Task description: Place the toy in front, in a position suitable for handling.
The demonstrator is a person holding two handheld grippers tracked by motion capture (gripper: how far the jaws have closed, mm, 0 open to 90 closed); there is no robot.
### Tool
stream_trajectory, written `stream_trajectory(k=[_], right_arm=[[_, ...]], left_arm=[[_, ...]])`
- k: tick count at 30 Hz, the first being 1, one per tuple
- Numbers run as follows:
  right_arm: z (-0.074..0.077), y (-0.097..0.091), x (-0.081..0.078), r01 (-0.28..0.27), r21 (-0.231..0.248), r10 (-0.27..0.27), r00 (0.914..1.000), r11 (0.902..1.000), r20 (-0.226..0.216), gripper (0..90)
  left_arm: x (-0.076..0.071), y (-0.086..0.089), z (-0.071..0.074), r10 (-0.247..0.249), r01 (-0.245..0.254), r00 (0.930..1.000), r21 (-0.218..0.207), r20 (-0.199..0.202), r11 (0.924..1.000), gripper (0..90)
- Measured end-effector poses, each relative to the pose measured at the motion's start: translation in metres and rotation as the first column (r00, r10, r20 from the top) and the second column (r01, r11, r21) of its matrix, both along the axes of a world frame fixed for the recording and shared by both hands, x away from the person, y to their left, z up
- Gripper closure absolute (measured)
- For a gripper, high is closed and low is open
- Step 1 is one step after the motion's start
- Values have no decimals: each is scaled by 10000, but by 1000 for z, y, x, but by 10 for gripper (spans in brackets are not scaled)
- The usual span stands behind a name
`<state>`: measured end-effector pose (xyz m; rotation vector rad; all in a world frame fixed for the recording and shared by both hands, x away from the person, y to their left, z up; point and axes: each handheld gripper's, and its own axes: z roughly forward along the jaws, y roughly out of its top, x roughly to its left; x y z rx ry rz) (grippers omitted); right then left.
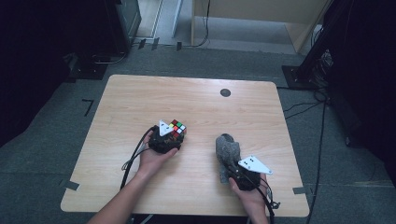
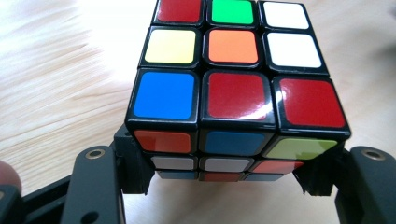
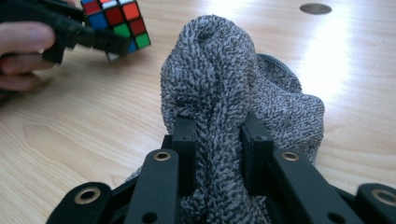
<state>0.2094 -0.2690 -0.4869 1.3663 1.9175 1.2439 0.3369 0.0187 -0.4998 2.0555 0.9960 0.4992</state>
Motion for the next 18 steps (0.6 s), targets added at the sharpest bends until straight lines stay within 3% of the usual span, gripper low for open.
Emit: stream_trajectory(k=[1,5,12,16,18], right_arm=[[2,2,2,-112,17,111,9999,9999,89,729],[4,8,7,-388,32,387,9991,9992,194,729],[8,21,16,-740,104,736,9966,9972,358,729],[15,33,18,-1181,90,1172,9907,9930,697,728],[22,46,16,-1844,161,1817,9776,9827,1061,727]], left_arm=[[-11,1,4,-350,348,9993,98,147,9993,342],[-29,8,9,-618,617,9976,41,301,9981,343],[-50,20,11,-875,865,9956,273,350,9959,343],[-60,18,10,-1254,1216,9908,718,514,9900,342],[-66,15,9,-1579,1534,9863,870,469,9843,342]])
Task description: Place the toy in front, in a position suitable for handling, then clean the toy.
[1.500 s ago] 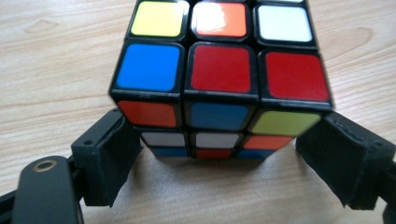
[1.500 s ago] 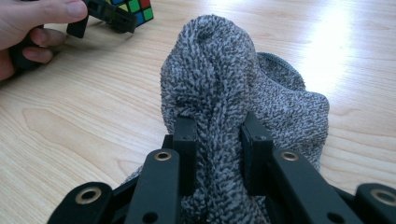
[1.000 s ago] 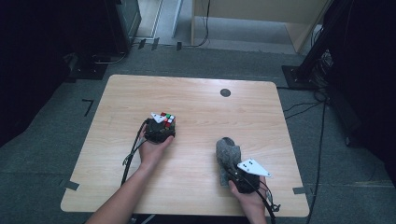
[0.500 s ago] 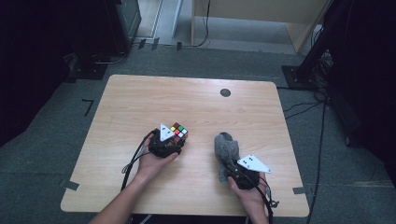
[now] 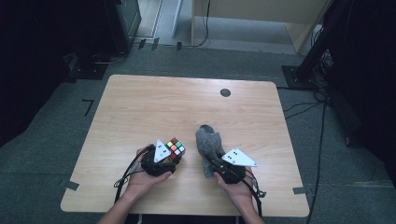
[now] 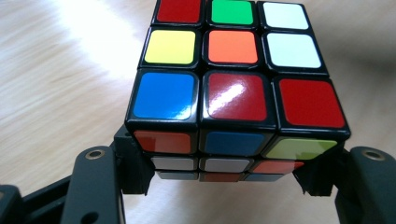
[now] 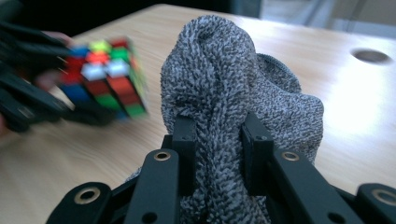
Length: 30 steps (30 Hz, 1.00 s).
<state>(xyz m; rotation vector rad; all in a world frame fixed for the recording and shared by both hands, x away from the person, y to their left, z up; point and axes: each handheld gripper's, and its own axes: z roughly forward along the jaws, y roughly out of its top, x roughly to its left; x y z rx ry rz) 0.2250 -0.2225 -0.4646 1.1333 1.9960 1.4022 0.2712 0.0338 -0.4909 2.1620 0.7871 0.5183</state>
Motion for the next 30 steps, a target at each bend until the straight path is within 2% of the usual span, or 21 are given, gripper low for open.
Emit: stream_trajectory(k=[1,4,7,9,11,12,14,15,16,17,19,20,21,23,25,26,28,30], right_arm=[[2,6,-2,-238,-54,239,9996,9997,138,728],[6,25,-7,-997,-175,1003,9942,9949,400,727],[10,45,-14,-1741,-510,1767,9829,9834,518,724],[9,56,-17,-2066,-986,2127,9755,9734,557,722],[6,62,-18,-2026,-1373,2114,9760,9696,522,721],[6,61,-17,-2006,-1266,2078,9771,9715,460,721],[7,54,-12,-1798,-948,1832,9827,9791,283,722],[7,54,-12,-1798,-948,1832,9827,9791,283,722],[8,50,-9,-1524,-903,1552,9876,9842,255,723],[8,37,-3,-1027,-624,1033,9946,9928,57,723],[7,25,4,-523,-326,513,9983,9981,-284,725],[7,25,4,-523,-326,513,9983,9981,-284,725],[6,17,6,-172,-369,156,9989,9992,-443,726],[8,16,3,-373,-50,372,9991,9993,-214,726],[13,23,-4,-927,26,926,9953,9957,296,724],[15,30,-8,-1207,-80,1210,9915,9927,472,724],[13,44,-13,-1747,-356,1759,9838,9840,356,721],[8,52,-15,-1776,-707,1812,9822,9816,492,722]], left_arm=[[-6,-5,-1,-307,304,9995,330,79,9990,342],[-14,-12,-1,-701,682,9973,780,222,9946,342],[-22,-20,1,-1032,970,9935,1168,485,9884,342],[-26,-23,3,-1261,1184,9904,1231,570,9853,342],[-28,-24,4,-1368,1285,9887,1230,614,9841,343],[-29,-26,3,-1421,1321,9870,1250,748,9833,344],[-29,-25,4,-1550,1467,9853,1091,715,9831,344],[-29,-25,4,-1550,1467,9853,1091,715,9831,344],[-29,-25,5,-1610,1520,9840,1119,765,9820,344],[-29,-24,6,-1611,1522,9835,1054,820,9827,344],[-27,-23,8,-1557,1480,9841,899,857,9849,344],[-27,-23,8,-1557,1480,9841,899,857,9849,344],[-26,-23,9,-1534,1468,9850,836,793,9856,344],[-25,-24,8,-1551,1475,9851,982,748,9842,344],[-25,-25,7,-1583,1504,9848,1041,719,9831,344],[-26,-27,6,-1704,1617,9828,1147,706,9802,344],[-29,-30,7,-1785,1697,9806,1054,809,9798,344],[-30,-30,8,-1801,1675,9789,1253,969,9779,344]])
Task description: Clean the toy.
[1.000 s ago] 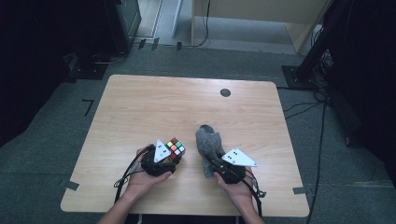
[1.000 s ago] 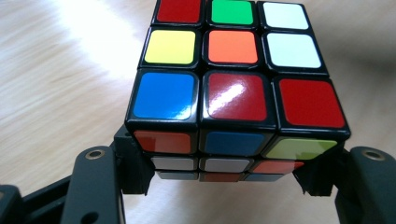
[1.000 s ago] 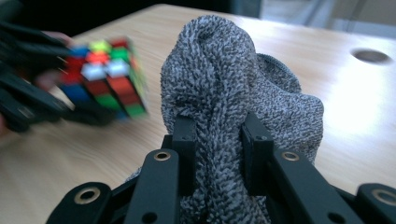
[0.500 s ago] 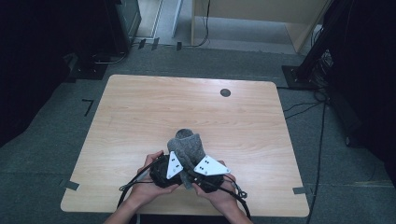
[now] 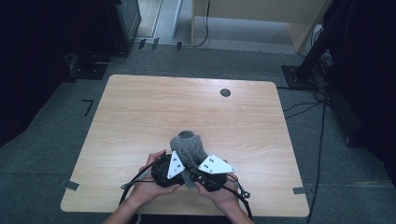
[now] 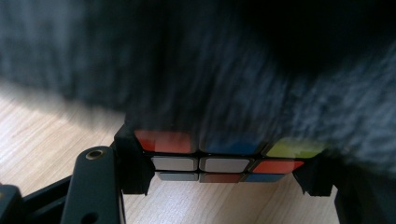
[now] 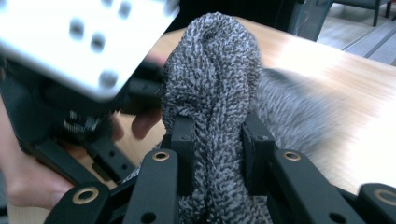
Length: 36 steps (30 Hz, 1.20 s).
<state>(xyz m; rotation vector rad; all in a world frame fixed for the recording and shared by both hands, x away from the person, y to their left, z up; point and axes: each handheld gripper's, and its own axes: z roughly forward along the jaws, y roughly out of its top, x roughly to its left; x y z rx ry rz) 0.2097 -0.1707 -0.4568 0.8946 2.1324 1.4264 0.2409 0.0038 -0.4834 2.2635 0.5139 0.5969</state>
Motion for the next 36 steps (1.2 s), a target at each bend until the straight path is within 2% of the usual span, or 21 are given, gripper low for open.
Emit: stream_trajectory(k=[3,4,7,9,11,13,14,15,16,19,20,21,23,25,27,29,32,33,34,35,36], right_arm=[[0,-4,4,118,236,-114,9998,9997,-172,723],[1,-14,10,820,237,-813,9963,9963,-278,724],[0,-31,15,1372,526,-1337,9888,9891,-660,724],[3,-31,10,1098,773,-1069,9934,9909,-416,722],[7,-22,3,293,902,-301,9995,9955,71,721],[7,-15,-1,-18,651,2,9997,9979,256,721],[5,-5,-5,-174,209,167,9994,9996,317,723],[5,-5,-5,-174,209,167,9994,9996,317,723],[2,-8,-1,-132,648,115,9996,9978,266,724],[2,-23,8,948,640,-950,9955,9934,8,728],[2,-23,8,948,640,-950,9955,9934,8,728],[0,-32,12,1444,780,-1422,9893,9864,-329,728],[-1,-33,10,1389,891,-1372,9902,9863,-247,727],[2,-25,3,709,898,-729,9972,9934,187,723],[4,-12,-6,102,547,-138,9977,9985,656,719],[4,-7,-8,161,334,-185,9972,9993,725,719],[0,-12,-3,399,714,-437,9977,9966,523,721],[-2,-23,5,1154,717,-1175,9927,9907,264,725],[-2,-23,5,1154,717,-1175,9927,9907,264,725],[-2,-34,9,1765,814,-1768,9842,9809,-34,725],[-2,-37,8,1857,918,-1861,9825,9783,-42,724]], left_arm=[[1,3,0,-53,50,9999,-177,-148,9998,344],[2,4,1,-28,24,9998,-241,-181,9997,344],[3,6,4,107,-116,9997,-446,-197,9989,344],[3,4,4,146,-152,9997,-290,-197,9995,344],[2,1,2,62,-68,9996,-232,-291,9997,344],[2,1,2,8,-16,9996,-277,-289,9996,344],[1,2,5,-25,5,9994,-575,-347,9983,344],[1,2,5,-25,5,9994,-575,-347,9983,344],[2,4,7,91,-120,9991,-682,-424,9976,344],[5,8,5,216,-275,9978,-959,-626,9950,344],[5,8,5,216,-275,9978,-959,-626,9950,343],[6,9,5,240,-304,9976,-996,-649,9946,343],[6,7,5,228,-287,9977,-947,-631,9951,343],[6,6,5,198,-248,9979,-815,-611,9964,343],[5,4,3,114,-154,9983,-702,-572,9974,343],[3,3,4,-14,-31,9983,-788,-580,9969,344],[4,5,6,-18,-30,9984,-841,-568,9965,344],[5,7,5,-21,-31,9982,-871,-598,9962,344],[5,7,5,-21,-31,9982,-871,-598,9962,344],[6,7,5,21,-85,9977,-937,-685,9956,343],[7,7,5,66,-129,9975,-899,-703,9959,343]])
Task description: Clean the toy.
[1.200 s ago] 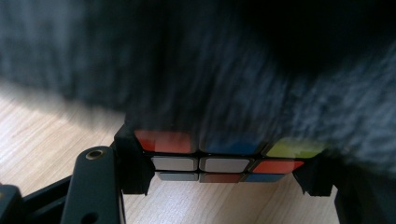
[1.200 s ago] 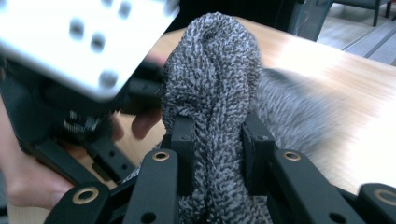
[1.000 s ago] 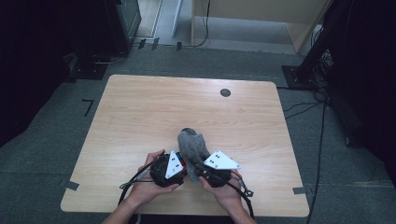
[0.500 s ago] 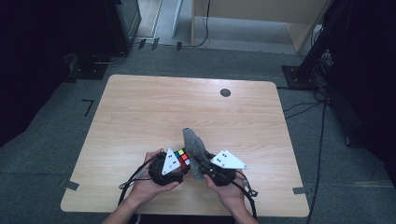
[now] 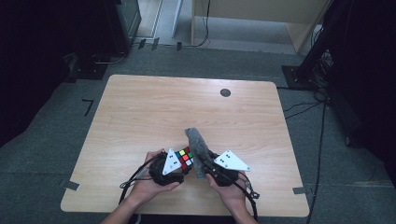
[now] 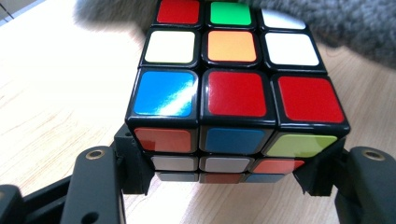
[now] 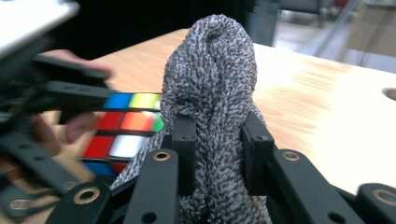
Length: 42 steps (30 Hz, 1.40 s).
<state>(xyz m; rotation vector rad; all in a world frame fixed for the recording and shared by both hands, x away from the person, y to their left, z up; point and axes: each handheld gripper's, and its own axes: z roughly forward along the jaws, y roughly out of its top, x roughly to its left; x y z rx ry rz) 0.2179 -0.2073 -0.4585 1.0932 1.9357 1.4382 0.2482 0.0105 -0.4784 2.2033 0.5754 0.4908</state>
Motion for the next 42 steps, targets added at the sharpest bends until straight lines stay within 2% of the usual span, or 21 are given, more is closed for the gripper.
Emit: stream_trajectory(k=[1,2,4,7,10,14,17,18,19,21,24,26,28,31,33,34,35,37,38,39,42], right_arm=[[0,0,0,0,0,0,10000,10000,0,724],[2,5,-5,-248,-146,254,9989,9996,398,719],[2,22,-14,-673,-1001,762,9932,9927,878,716],[-2,38,-19,-1156,-1450,1284,9884,9827,816,717],[-3,23,-9,-906,-521,926,9949,9945,391,726],[-2,-1,1,66,-86,-66,10000,9999,-12,731],[2,7,-7,-311,-446,341,9971,9985,686,728],[2,7,-7,-311,-446,341,9971,9985,686,728],[4,22,-15,-1034,-852,1126,9875,9910,1106,725],[4,34,-19,-1303,-1374,1474,9814,9819,1226,725],[1,28,-13,-1067,-734,1141,9879,9916,1052,727],[2,17,-7,-451,-616,503,9950,9971,858,729],[3,13,-5,-274,-496,310,9968,9984,737,729],[5,18,-11,-955,-338,981,9913,9949,873,726],[7,30,-19,-1413,-804,1500,9820,9867,1152,725],[7,30,-19,-1413,-804,1500,9820,9867,1152,725],[8,36,-21,-1354,-1153,1485,9823,9841,1143,725],[8,36,-20,-1175,-1157,1310,9845,9863,1165,726],[8,33,-19,-881,-1218,1025,9878,9886,1176,727],[8,24,-14,-159,-1294,310,9928,9915,1160,728],[8,15,-10,369,-1127,-270,9957,9929,884,728]], left_arm=[[0,0,0,0,0,10000,0,0,10000,343],[1,-2,-1,67,-66,10000,181,-50,9998,343],[0,-4,-4,27,-23,9999,293,-114,9996,343],[-3,-6,-4,-124,124,9999,307,-18,9995,343],[-2,-4,-2,-180,180,9998,145,-46,9997,344],[0,-2,1,-120,119,9999,-65,-100,9999,343],[2,-1,-1,-87,86,9998,-17,-173,10000,343],[2,-1,-1,-87,86,9998,-17,-173,10000,343],[1,-2,-2,-101,99,9997,-98,-212,9999,343],[0,-2,0,-215,209,9995,-253,-214,9995,343],[0,0,2,-199,193,9997,-374,-165,9991,343],[1,1,2,-242,228,9993,-493,-289,9985,343],[1,1,2,-240,224,9993,-531,-287,9983,343],[0,-2,2,-225,219,9996,-408,-164,9989,343],[-3,-3,2,-284,285,9996,-225,23,9993,343],[-3,-3,2,-284,285,9996,-225,23,9993,343],[-5,-4,2,-317,321,9993,-176,219,9993,343],[-6,-5,3,-331,335,9989,-121,330,9994,344],[-6,-5,3,-323,327,9987,-92,403,9994,344],[-7,-4,4,-314,318,9984,-79,469,9995,343],[-5,-4,3,-260,263,9987,-71,429,9996,343]])
